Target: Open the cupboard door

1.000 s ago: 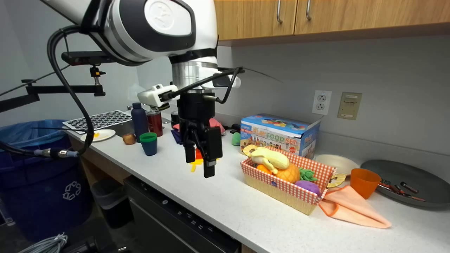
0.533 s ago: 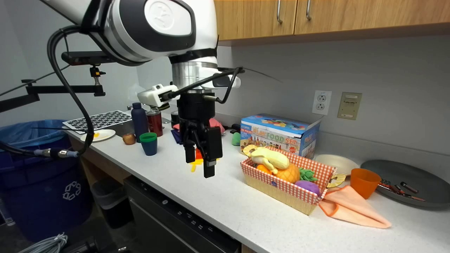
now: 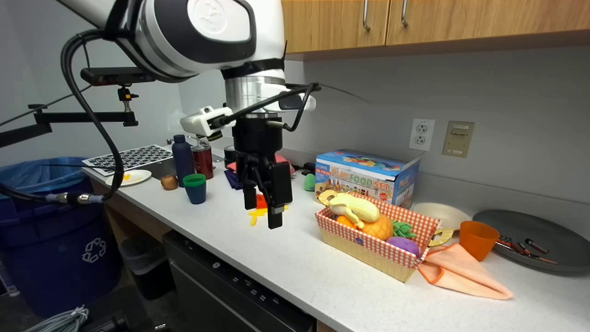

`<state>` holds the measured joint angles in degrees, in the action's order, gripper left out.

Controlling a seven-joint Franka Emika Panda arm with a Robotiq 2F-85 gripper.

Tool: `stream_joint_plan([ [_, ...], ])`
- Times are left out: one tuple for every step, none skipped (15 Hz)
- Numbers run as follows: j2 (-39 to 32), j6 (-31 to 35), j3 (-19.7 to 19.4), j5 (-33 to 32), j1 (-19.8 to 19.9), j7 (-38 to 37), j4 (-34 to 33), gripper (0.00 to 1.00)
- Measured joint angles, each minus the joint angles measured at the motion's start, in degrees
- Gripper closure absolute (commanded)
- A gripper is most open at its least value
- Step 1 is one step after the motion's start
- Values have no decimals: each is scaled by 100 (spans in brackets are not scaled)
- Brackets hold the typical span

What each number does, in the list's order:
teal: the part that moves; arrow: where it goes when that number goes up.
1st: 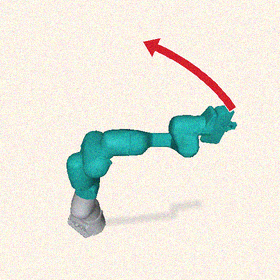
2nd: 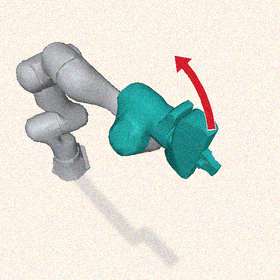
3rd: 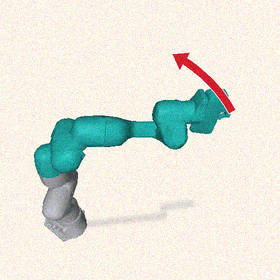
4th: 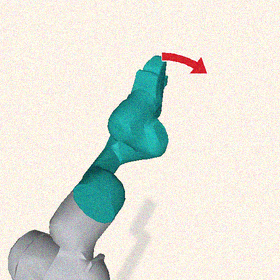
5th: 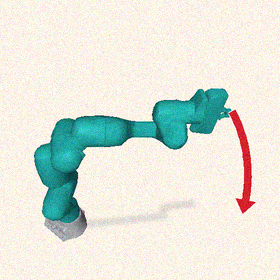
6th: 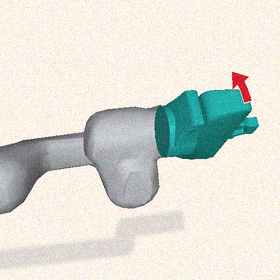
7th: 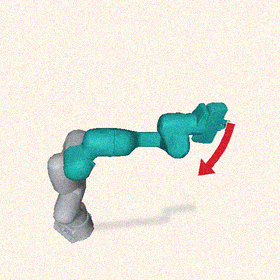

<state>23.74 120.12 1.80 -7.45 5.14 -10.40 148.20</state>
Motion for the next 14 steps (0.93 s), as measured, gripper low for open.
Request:
stream_joint_plan([
  [73,0,0,8,-2,0,-7,0],
  [185,-7,2,16,-11,0,-10,0],
  [336,-24,8,20,-26,0,-11,0],
  [519,-52,19,21,-46,-1,-12,0],
  [707,-83,44,22,-61,-3,-11,0],
  [899,-100,77,22,-76,-6,-10,0],
  [1086,-102,114,22,-95,-25,-9,0],
  [1262,-100,154,36,-118,-74,-7,0],
  [1415,-92,190,71,-138,-138,-5,0],
  [1551,-88,216,143,-162,-185,1,0],
  [1653,-88,227,192,-186,-210,10,0],
  [1714,-88,229,217,-199,-216,20,0],
  [1742,-88,228,226,-200,-216,30,0],
  [1748,-87,228,227,-200,-216,37,0],
])
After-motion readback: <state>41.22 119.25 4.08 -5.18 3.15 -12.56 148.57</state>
